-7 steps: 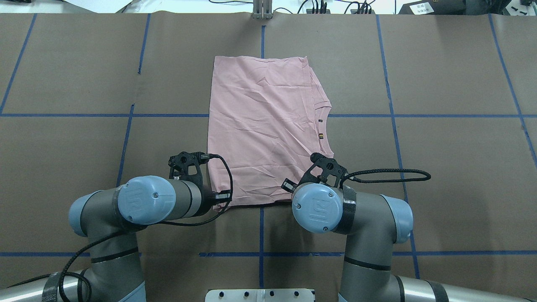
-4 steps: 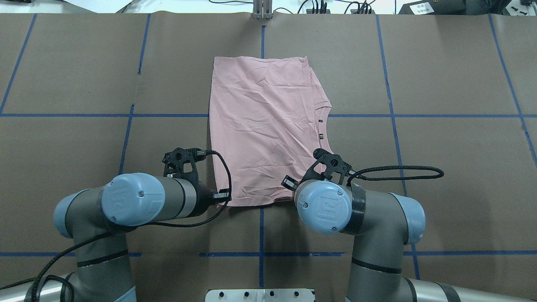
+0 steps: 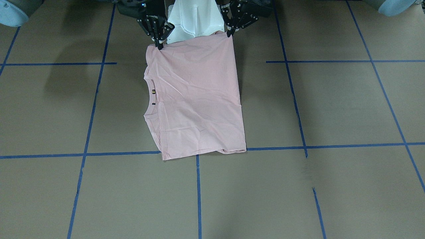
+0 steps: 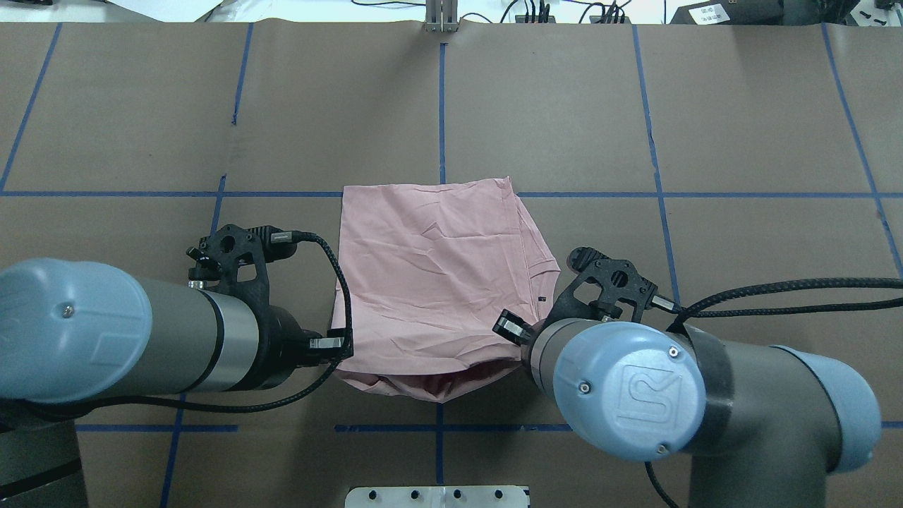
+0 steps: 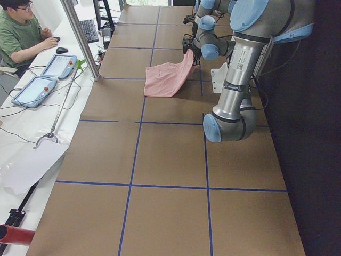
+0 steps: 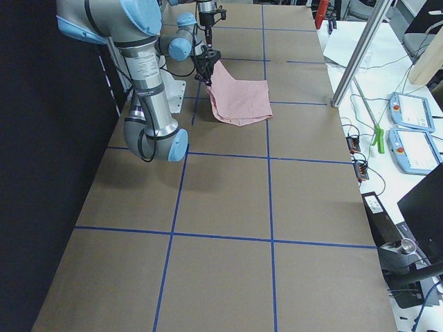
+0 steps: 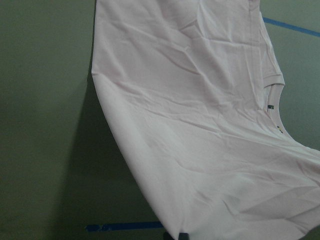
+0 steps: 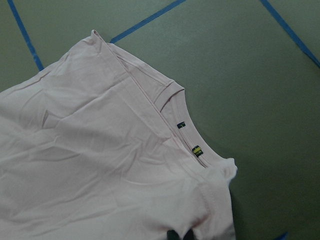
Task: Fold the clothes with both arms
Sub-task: 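Lift the near edge with both grippers and fold it over the far half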
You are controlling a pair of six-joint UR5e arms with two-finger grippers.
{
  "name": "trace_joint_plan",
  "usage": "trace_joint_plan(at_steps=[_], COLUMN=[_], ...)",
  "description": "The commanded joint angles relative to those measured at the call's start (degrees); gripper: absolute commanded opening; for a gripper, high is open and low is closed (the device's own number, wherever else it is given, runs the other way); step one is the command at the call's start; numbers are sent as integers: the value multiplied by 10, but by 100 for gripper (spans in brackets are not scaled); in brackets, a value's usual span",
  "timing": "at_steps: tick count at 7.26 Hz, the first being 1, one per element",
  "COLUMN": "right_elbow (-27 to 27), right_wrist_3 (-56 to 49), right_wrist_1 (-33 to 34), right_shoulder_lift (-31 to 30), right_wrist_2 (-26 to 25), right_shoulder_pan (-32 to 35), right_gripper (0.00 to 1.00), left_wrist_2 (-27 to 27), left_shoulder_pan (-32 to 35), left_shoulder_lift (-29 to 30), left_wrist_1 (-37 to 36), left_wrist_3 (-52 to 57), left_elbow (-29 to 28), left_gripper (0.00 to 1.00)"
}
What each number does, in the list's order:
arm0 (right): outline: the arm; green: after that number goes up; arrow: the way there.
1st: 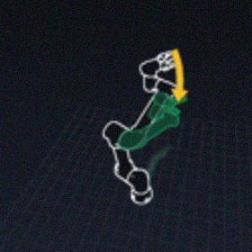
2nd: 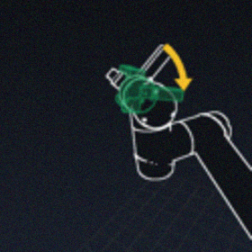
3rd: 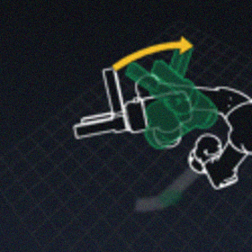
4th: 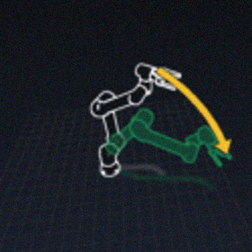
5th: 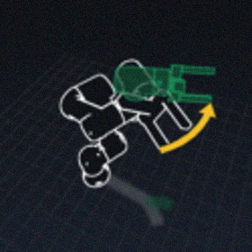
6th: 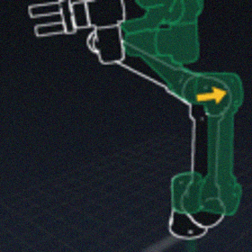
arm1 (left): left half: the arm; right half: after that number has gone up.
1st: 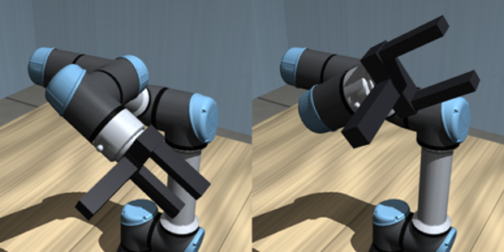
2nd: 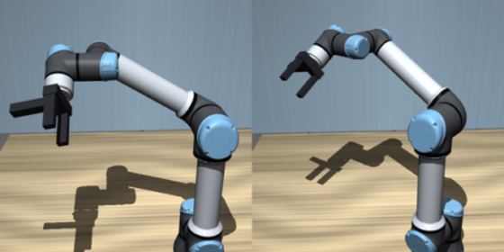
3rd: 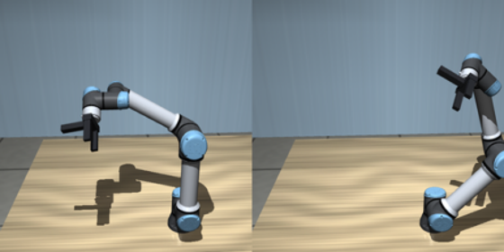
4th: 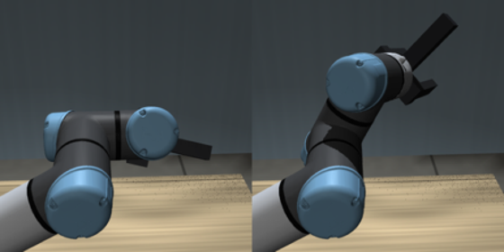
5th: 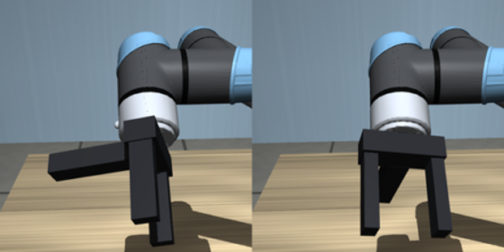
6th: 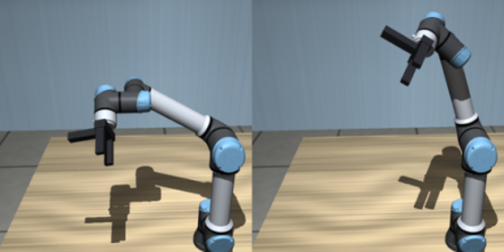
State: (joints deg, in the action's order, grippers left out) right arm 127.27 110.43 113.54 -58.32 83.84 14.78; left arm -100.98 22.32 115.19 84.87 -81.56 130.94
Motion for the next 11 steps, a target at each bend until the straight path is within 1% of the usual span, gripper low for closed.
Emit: trace_joint_plan(at_steps=[1, 3, 4, 5, 6, 8, 10, 11], right_elbow=[-155, -320, -398, -439, -450, -459, -460, -461], right_wrist_3=[-35, -79, -84, -94, -97, -99, -113, -134], right_wrist_1=[-83, -200, -259, -289, -295, -295, -295, -294], right_shoulder_lift=[69, 113, 137, 149, 150, 148, 147, 145], right_wrist_2=[3, 4, 5, 5, 6, 5, 5, 5], right_shoulder_pan=[77, 135, 148, 154, 155, 155, 155, 156], right_gripper=[0, 0, 0, 0, 0, 0, 0, 36], left_wrist_2=[-3, -4, -4, -3, -3, -1, 0, 0], left_shoulder_pan=[82, 140, 152, 158, 161, 161, 161, 162], left_shoulder_lift=[50, 68, 90, 100, 107, 110, 110, 108], left_wrist_1=[26, 140, 172, 194, 215, 240, 242, 242], left_wrist_3=[60, 101, 108, 111, 118, 122, 135, 136], left_elbow=[-122, -261, -323, -362, -394, -434, -445, -444], left_gripper=[0, 0, 0, 0, 0, 0, 0, 9])
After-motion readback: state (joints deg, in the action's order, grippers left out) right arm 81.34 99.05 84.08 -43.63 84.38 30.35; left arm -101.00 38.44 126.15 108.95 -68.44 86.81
